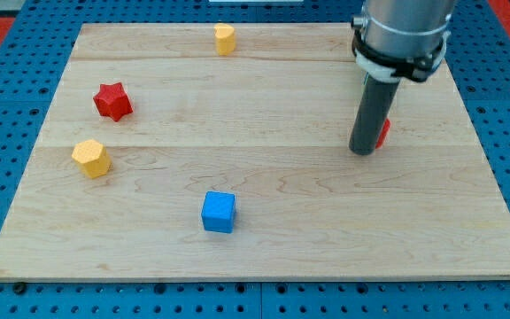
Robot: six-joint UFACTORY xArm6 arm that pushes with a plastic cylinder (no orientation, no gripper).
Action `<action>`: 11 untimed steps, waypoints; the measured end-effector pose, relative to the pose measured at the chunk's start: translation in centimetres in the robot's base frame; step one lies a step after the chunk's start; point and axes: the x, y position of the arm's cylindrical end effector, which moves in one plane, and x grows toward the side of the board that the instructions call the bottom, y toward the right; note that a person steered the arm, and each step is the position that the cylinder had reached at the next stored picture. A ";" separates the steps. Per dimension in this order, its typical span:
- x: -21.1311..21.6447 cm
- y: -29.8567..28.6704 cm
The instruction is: Point your arm at the blue cube
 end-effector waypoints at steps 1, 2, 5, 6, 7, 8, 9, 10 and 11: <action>-2.2 0.6; -2.4 1.5; 4.2 -4.8; 8.0 -5.4; 11.7 -6.8; 13.1 -8.4; 13.1 -10.3; 13.1 -13.0; 13.7 -13.6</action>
